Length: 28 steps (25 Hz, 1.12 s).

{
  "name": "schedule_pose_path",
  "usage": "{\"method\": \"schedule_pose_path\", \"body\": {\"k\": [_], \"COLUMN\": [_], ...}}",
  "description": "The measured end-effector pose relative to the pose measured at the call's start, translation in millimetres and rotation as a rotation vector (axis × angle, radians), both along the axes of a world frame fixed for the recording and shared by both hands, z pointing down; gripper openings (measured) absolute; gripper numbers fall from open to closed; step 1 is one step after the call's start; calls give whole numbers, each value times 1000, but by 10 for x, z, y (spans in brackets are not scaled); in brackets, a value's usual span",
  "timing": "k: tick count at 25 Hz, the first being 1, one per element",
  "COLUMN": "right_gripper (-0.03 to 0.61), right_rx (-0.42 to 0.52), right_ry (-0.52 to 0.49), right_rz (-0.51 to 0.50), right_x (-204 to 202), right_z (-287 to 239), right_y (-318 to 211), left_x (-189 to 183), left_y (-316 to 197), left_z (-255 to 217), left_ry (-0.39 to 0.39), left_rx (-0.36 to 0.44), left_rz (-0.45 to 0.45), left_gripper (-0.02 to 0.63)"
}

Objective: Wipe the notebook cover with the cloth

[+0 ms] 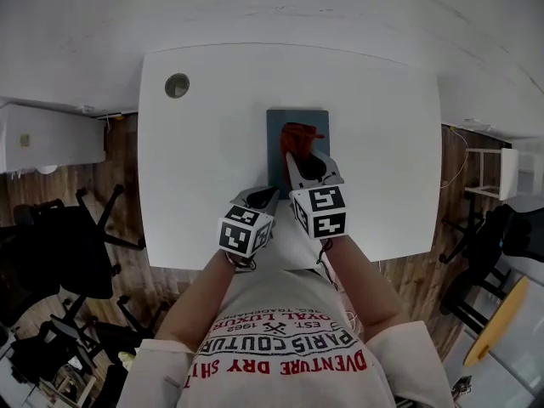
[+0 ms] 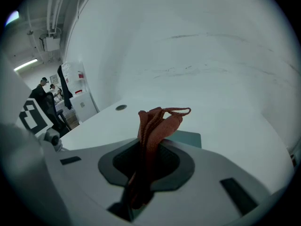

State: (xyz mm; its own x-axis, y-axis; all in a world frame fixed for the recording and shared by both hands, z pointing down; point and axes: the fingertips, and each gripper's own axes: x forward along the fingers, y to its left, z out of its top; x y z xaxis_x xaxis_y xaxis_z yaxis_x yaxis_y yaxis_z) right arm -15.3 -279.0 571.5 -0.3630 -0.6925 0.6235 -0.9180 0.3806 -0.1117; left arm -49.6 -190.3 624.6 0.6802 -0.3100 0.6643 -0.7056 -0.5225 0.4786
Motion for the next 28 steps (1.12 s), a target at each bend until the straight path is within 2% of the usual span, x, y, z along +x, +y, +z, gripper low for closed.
{"method": "schedule_pose_path", "body": {"k": [9, 12, 19, 28], "right_gripper": [78, 79, 83, 83], "right_rx": [-63, -114, -149, -154], "right_ry": [-56, -33, 13, 4], "right_rz": [-25, -28, -6, 31], "right_x": [-335, -390, -364, -122], "right_z": [161, 285, 402, 401], "right_y": [-558, -636, -722, -726], "left_x": [-8, -14, -27, -27], "left_y": [-8, -2, -9, -29], "left_z": [-6, 2, 6, 14], "left_ry": [28, 37, 64, 60], "left_rx": [1, -14, -62, -49], "left_rz": [1, 16, 14, -16], "left_gripper": [9, 9, 9, 9]}}
